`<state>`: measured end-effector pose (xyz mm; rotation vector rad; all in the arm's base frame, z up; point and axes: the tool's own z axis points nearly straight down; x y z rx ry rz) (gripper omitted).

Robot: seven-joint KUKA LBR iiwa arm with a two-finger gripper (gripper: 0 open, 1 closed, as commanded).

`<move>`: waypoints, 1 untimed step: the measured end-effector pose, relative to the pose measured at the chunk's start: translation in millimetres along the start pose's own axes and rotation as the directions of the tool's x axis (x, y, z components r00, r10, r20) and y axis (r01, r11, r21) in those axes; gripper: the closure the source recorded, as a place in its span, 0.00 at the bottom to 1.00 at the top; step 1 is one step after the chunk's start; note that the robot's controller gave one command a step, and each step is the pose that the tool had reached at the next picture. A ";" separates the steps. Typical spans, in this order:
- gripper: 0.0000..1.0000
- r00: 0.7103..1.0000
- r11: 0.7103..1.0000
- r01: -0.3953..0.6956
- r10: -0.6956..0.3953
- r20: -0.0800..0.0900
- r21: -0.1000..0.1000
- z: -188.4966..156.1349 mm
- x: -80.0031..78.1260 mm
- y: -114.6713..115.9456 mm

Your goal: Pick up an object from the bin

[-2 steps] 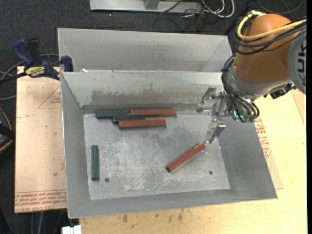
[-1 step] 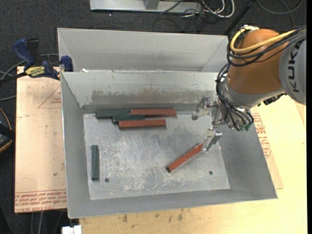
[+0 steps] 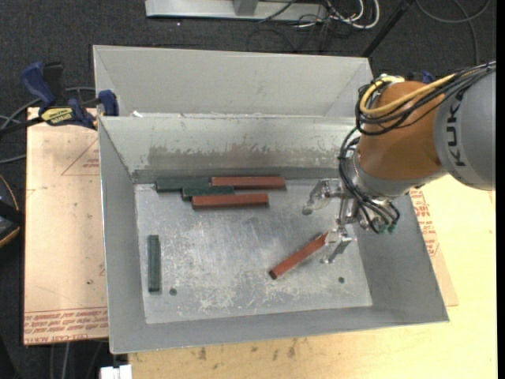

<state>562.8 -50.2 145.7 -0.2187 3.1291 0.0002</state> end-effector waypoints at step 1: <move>1.00 0.967 0.967 0.254 -0.254 0.001 0.000 65.4 3.3 17.3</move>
Offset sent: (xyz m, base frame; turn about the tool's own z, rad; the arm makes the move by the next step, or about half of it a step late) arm 0.0000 0.0000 0.0000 0.0000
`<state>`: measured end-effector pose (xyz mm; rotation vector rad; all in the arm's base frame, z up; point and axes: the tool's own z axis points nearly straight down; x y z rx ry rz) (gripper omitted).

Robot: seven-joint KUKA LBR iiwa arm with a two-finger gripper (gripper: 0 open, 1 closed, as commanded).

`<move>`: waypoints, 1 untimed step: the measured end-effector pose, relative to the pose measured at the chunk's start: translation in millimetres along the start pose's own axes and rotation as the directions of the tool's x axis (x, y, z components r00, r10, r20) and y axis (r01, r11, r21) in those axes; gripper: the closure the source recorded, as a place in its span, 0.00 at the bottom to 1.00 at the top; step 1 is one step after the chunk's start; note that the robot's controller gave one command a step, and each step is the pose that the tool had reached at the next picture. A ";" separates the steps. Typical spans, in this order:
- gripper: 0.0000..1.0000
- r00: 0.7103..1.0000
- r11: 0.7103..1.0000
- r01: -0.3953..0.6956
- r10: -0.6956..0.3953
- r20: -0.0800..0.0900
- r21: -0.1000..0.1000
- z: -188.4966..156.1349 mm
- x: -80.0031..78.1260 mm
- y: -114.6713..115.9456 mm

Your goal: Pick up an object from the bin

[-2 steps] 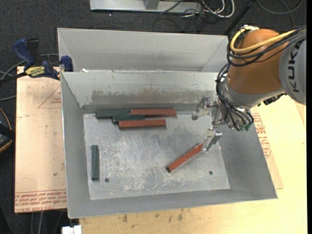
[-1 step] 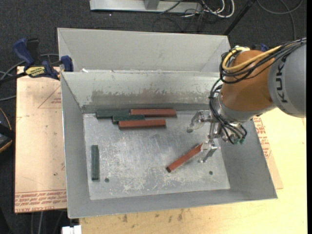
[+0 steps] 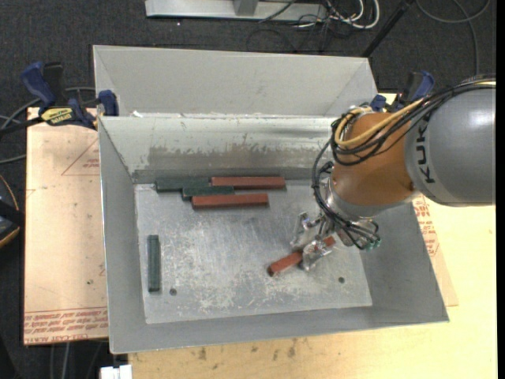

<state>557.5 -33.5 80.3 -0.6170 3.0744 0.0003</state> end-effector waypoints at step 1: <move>1.00 1.000 1.000 0.000 0.000 0.000 0.000 0.0 0.0 0.0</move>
Offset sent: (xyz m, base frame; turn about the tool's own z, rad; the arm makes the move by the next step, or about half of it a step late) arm -0.0145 -0.0037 0.2062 -0.0017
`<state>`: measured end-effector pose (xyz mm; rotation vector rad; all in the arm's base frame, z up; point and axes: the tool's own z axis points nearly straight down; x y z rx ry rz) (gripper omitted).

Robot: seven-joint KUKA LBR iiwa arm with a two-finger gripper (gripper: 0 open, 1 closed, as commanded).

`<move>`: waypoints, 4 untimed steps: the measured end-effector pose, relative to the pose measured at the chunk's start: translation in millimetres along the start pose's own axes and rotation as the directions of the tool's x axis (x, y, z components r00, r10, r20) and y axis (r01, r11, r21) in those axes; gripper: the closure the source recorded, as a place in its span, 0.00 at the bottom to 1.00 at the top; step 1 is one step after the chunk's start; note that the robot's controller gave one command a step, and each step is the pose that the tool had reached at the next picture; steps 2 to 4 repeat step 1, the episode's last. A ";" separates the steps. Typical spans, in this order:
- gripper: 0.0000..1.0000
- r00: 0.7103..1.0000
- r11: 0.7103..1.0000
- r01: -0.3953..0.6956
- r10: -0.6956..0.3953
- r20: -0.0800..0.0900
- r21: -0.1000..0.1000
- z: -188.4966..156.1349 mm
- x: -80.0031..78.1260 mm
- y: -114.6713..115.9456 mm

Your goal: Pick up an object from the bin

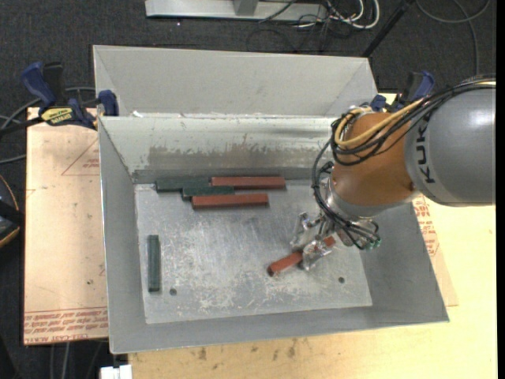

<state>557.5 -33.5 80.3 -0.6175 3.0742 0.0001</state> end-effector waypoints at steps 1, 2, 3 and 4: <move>1.00 1.000 1.000 -0.001 0.001 -0.006 -0.002 -194.7 12.4 2.4; 1.00 1.000 1.000 -0.001 0.001 -0.006 -0.002 -194.7 12.4 2.4; 1.00 1.000 1.000 -0.001 0.001 -0.006 -0.002 -194.7 12.4 2.4; 1.00 1.000 1.000 -0.001 0.001 -0.006 -0.002 -194.7 12.4 2.4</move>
Offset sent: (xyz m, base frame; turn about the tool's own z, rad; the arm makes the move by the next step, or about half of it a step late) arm 0.0000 0.0000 0.0000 0.0000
